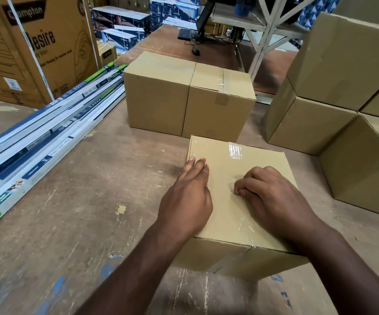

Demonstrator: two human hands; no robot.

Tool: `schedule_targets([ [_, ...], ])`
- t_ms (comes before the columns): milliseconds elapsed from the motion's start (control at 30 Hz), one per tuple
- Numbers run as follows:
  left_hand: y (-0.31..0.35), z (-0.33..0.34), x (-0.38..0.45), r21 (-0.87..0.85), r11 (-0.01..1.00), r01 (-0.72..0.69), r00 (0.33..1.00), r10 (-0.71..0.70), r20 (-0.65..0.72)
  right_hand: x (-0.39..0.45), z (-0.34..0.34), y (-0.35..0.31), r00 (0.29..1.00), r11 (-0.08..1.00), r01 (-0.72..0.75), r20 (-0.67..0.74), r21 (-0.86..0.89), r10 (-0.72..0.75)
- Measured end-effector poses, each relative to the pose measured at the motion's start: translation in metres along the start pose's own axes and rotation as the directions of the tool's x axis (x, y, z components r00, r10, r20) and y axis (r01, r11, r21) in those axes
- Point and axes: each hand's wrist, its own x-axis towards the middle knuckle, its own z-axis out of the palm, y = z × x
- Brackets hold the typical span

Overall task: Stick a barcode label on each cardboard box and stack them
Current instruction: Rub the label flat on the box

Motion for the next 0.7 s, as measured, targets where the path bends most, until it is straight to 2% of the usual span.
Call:
schedule_targets([
  [233, 0.000, 0.000, 0.000, 0.004, 1.000, -0.005, 1.000, 0.005, -0.005, 0.013, 0.008, 0.004, 0.999, 0.999, -0.037, -0.037, 0.016, 0.038],
  [400, -0.001, 0.000, -0.001, -0.009, 1.000, -0.010, 1.000, 0.009, -0.017, -0.009, -0.002, -0.004, 0.999, 0.994, 0.006, -0.050, -0.112, -0.012],
  [467, -0.002, 0.001, 0.000, -0.009, 1.000, -0.010, 1.000, 0.010, -0.014, -0.022, -0.007, -0.008, 1.000, 0.994, 0.002, 0.022, -0.111, 0.000],
  [600, 0.000, 0.002, 0.001, 0.024, 0.999, -0.021, 1.000, 0.021, 0.000, -0.028, -0.007, -0.026, 0.935, 0.989, -0.079, 0.335, -0.127, 0.117],
  [700, -0.003, 0.002, 0.001, 0.026, 0.999, -0.026, 1.000, 0.026, -0.003, -0.020, 0.001, -0.038, 0.909, 0.992, -0.111, 0.399, -0.059, 0.125],
])
